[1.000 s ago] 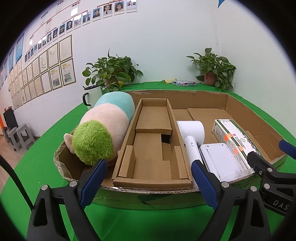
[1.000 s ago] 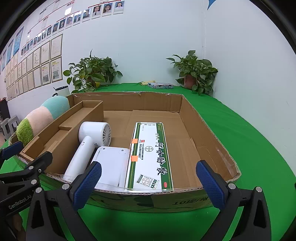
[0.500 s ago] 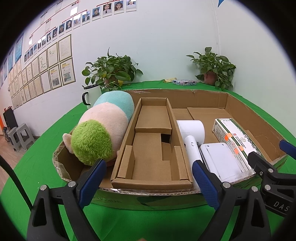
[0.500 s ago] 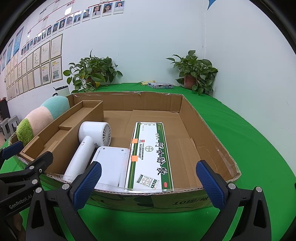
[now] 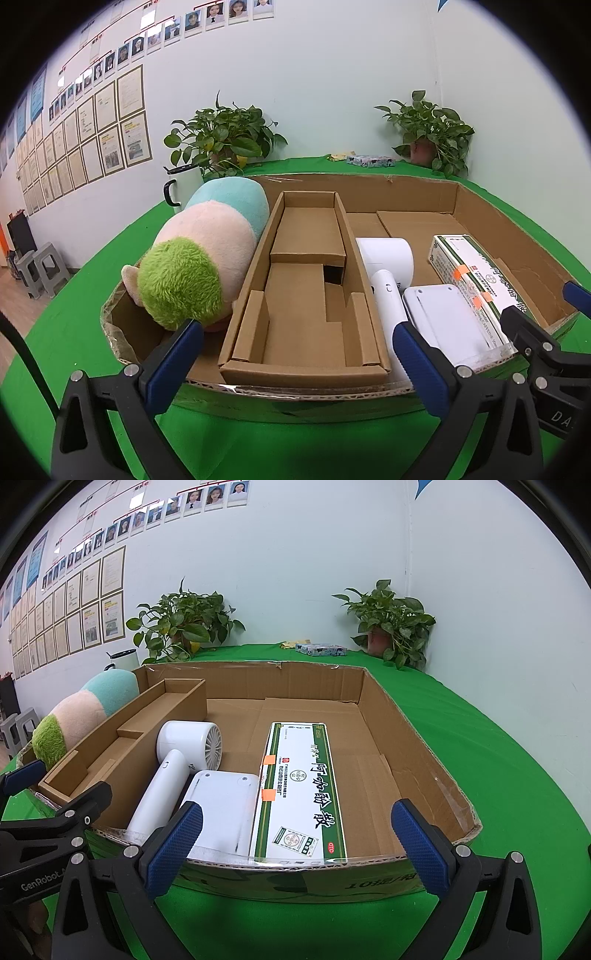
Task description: Organize objects
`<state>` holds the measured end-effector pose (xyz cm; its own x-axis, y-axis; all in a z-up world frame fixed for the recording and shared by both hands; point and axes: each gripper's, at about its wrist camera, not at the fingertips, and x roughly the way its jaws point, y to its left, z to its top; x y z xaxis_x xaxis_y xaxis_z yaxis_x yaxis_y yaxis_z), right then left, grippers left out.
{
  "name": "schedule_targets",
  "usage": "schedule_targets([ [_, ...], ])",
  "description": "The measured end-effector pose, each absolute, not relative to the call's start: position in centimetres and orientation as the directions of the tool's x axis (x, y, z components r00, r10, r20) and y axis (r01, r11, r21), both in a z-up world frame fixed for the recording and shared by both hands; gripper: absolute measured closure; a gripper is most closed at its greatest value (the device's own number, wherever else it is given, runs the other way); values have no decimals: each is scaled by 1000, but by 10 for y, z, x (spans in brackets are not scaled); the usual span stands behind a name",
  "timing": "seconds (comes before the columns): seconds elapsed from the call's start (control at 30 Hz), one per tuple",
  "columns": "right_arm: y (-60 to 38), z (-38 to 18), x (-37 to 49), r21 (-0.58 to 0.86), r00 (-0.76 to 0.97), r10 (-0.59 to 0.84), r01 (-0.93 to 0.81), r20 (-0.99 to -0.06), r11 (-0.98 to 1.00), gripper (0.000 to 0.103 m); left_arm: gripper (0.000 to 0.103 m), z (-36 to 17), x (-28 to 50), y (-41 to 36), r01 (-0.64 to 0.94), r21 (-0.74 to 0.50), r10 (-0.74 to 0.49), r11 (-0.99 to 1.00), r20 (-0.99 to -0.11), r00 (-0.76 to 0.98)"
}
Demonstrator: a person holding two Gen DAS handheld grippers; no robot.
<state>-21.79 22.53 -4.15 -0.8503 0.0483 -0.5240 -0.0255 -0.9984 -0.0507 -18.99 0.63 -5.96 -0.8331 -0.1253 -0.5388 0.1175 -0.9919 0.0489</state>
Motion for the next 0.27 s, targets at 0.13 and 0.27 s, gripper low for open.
schedule_targets([
  [0.13, 225, -42, -218, -51, -850, 48, -25, -524, -998, 0, 1, -59, -190, 7, 117, 49, -125, -992, -539, -833],
  [0.27, 225, -41, -218, -51, -850, 48, -25, -524, -998, 0, 1, -59, -190, 6, 116, 49, -124, -992, -539, -833],
])
